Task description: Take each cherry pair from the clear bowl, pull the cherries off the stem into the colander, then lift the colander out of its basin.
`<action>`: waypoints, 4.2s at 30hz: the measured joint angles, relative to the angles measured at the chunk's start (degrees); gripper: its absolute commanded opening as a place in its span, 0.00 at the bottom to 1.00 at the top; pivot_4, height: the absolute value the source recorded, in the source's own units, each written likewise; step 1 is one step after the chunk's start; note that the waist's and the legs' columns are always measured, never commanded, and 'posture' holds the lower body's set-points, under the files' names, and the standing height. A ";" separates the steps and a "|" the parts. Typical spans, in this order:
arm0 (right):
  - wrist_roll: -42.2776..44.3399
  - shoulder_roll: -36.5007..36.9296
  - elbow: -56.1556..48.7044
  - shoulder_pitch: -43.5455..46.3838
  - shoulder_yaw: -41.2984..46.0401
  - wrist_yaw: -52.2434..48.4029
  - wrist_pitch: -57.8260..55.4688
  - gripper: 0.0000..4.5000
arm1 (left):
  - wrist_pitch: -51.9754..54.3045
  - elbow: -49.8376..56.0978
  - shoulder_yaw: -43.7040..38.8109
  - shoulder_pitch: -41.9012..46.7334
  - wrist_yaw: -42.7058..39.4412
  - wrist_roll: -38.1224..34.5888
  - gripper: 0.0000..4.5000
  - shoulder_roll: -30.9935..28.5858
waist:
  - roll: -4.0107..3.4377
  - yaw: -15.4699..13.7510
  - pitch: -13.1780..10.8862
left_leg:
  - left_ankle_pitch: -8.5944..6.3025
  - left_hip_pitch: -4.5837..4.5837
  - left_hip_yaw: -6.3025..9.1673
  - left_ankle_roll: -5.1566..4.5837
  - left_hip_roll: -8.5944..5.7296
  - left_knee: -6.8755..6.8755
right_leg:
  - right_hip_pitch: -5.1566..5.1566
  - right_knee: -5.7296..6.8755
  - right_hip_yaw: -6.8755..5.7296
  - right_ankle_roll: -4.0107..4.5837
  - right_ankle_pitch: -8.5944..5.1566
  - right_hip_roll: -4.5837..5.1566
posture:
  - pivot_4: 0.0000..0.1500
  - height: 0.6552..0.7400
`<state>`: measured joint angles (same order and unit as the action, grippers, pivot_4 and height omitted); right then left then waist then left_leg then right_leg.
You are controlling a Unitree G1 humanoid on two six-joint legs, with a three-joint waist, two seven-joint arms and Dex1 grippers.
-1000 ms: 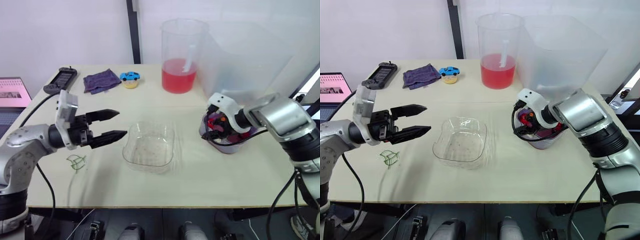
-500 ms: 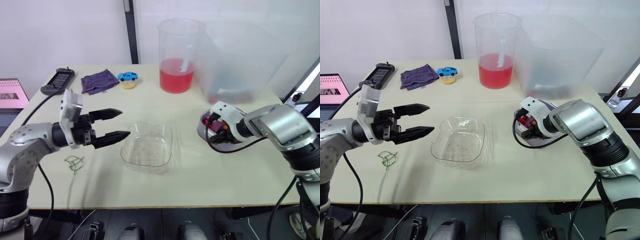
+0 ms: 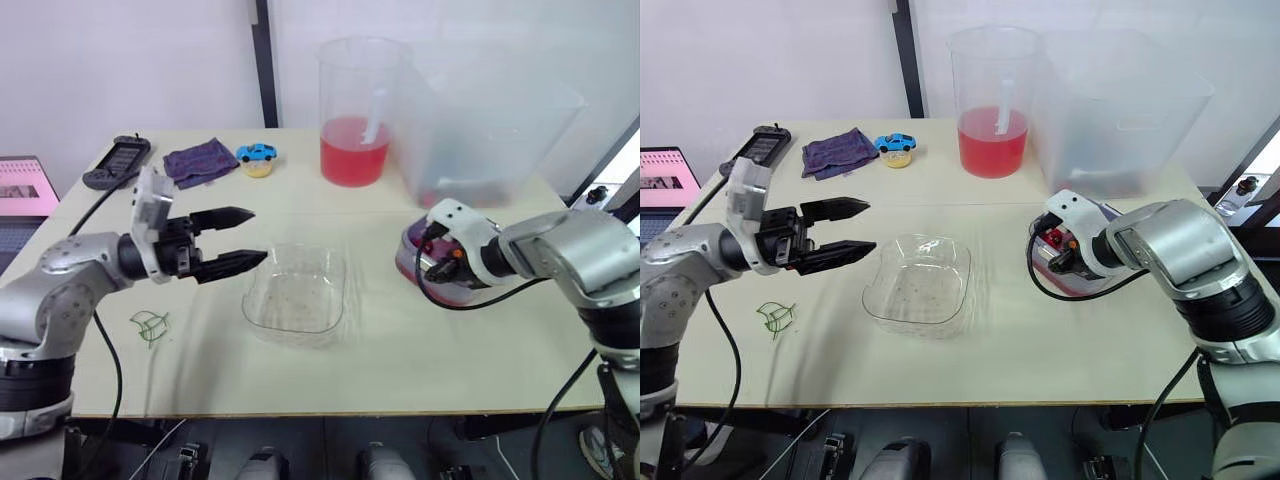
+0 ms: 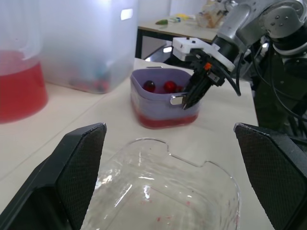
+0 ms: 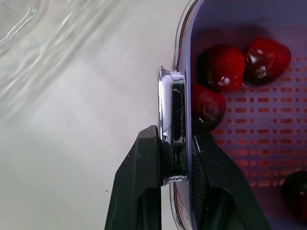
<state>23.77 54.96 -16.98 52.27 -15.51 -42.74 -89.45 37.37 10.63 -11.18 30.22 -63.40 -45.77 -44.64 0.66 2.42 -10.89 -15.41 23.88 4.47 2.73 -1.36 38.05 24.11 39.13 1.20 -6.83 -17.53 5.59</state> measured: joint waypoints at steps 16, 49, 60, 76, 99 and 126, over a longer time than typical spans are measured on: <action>1.33 11.01 -8.65 -0.18 -0.75 -5.41 9.10 0.05 | -2.96 -5.54 4.04 4.41 -4.20 3.06 1.00 3.28 | -0.01 0.02 0.00 | 0.00 0.01 -0.03 0.00 0.03 0.00 | 0.02 0.00 0.01 0.00 0.00 -0.02 | 1.00 0.93; 4.24 14.11 -5.06 6.99 2.94 -10.45 9.33 0.05 | -2.73 -5.48 5.95 4.74 -9.08 4.03 1.00 2.32 | -0.01 0.01 0.00 | 0.00 0.03 -0.04 0.00 0.05 0.00 | 0.04 0.00 0.02 0.00 0.00 -0.03 | 1.00 0.93; 3.94 14.65 -3.98 7.61 0.38 -12.04 11.21 0.05 | -2.36 -5.12 5.98 4.81 -9.10 4.04 1.00 2.02 | -0.02 -0.02 -0.01 | 0.00 0.07 -0.09 0.00 0.04 0.02 | 0.09 0.01 0.03 0.00 0.00 -0.02 | 1.00 0.93; -0.13 16.85 -2.80 6.28 -4.89 -18.74 19.43 0.05 | -1.71 -4.31 4.68 3.21 -7.59 3.93 1.00 -0.61 | -0.02 0.13 -0.01 | 0.00 0.08 -0.08 0.00 0.05 0.01 | 0.12 0.02 0.03 0.00 0.00 -0.03 | 1.00 0.93; -30.84 -26.95 70.30 32.49 -22.17 -35.43 75.46 0.05 | 3.50 15.48 -16.84 -24.21 7.13 -3.06 1.00 -3.81 | -0.05 1.44 -0.01 | 0.27 0.16 0.02 0.48 0.07 -0.05 | 0.30 0.08 0.04 0.02 0.01 0.01 | 1.00 0.93; -33.78 -20.52 71.91 38.03 -5.28 -43.03 76.79 0.99 | 3.69 14.40 -17.58 -21.29 12.36 -7.27 1.00 -6.58 | -0.06 1.16 -0.01 | 0.25 0.16 0.01 0.47 0.04 -0.08 | 0.29 0.07 0.03 0.03 0.01 -0.01 | 1.00 0.93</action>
<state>-10.01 34.44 54.94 90.30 -20.79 -85.77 -12.66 41.06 25.03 -28.77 8.93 -51.05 -53.03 -51.22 0.59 3.59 -10.90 -15.16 24.03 4.48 3.20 -1.31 37.96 24.40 39.20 1.23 -6.80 -17.52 5.58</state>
